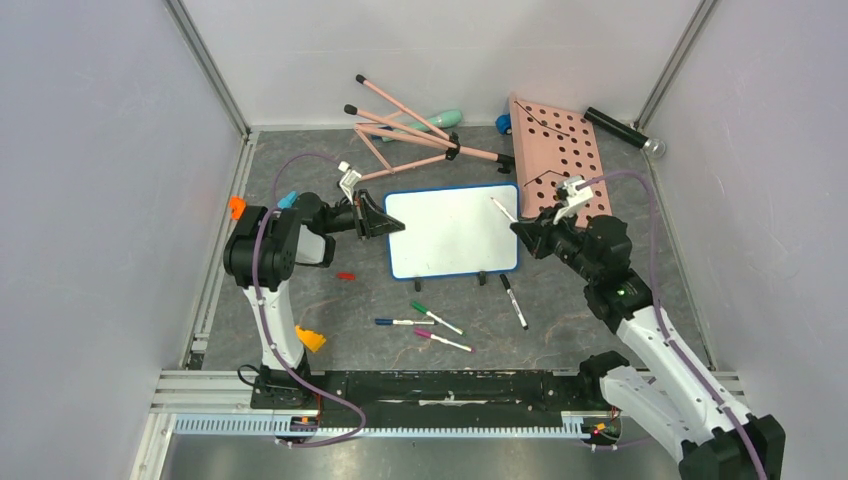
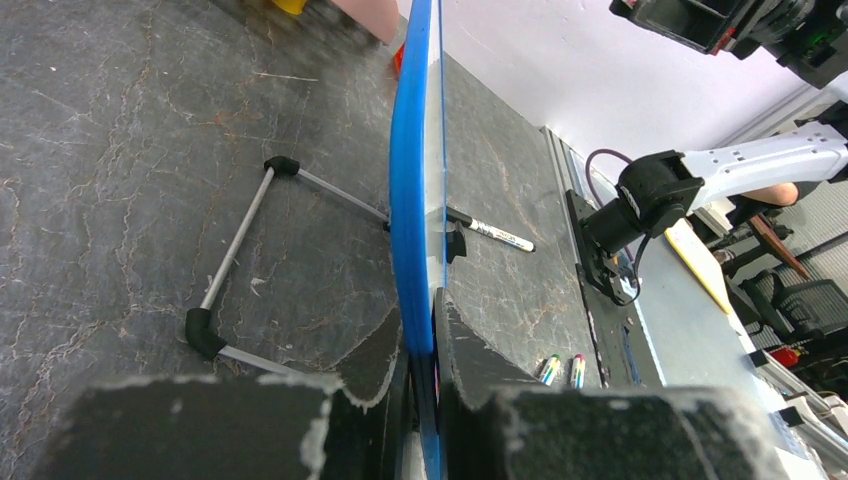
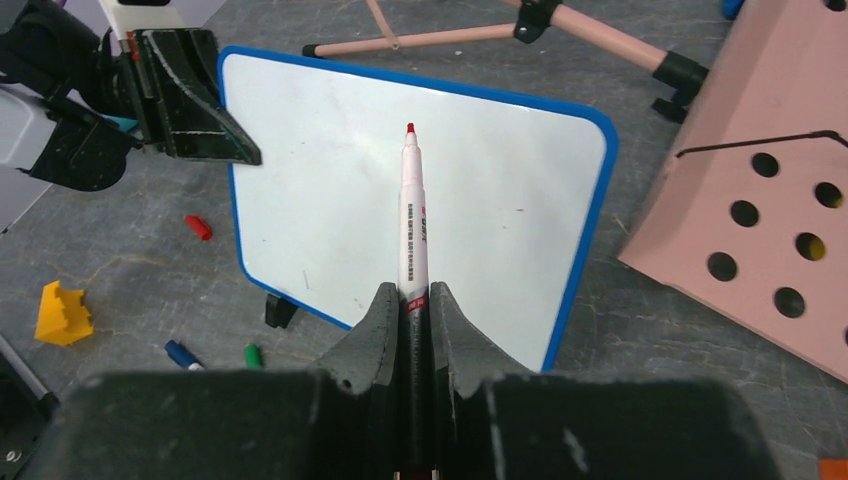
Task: Write a sentence on the whiteboard
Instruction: Hold the whiteboard on the whiteboard stand, then write a sentence on the whiteboard.
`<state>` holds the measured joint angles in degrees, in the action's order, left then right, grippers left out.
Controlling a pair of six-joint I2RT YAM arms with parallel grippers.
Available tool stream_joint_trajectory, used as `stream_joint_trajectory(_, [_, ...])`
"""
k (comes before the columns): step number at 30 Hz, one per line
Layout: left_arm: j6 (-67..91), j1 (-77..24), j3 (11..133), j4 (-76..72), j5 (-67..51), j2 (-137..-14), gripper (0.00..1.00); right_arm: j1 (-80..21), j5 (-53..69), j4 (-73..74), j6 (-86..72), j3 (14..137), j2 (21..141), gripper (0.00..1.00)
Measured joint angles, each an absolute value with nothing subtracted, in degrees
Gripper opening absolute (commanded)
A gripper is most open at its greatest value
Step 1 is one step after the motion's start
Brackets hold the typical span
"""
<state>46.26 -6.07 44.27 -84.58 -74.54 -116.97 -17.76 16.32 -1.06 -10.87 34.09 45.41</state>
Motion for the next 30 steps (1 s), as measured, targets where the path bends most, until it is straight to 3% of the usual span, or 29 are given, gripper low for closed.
stream_joint_trajectory(15, [46.3, -5.7, 44.2, -84.6, -74.1, -117.0, 0.02, -42.7, -2.6, 4.7, -14.6, 47.7, 62.2, 0.00])
stream_joint_trajectory(21, [46.5, -5.7, 44.1, -84.6, -74.0, -117.1, 0.02, -55.1, -14.7, 10.5, -17.3, 56.5, 67.3, 0.00])
stream_joint_trajectory(30, [46.6, -5.5, 43.7, -84.6, -73.6, -117.1, 0.02, -69.1, -39.6, 30.3, -26.9, 72.6, 80.4, 0.00])
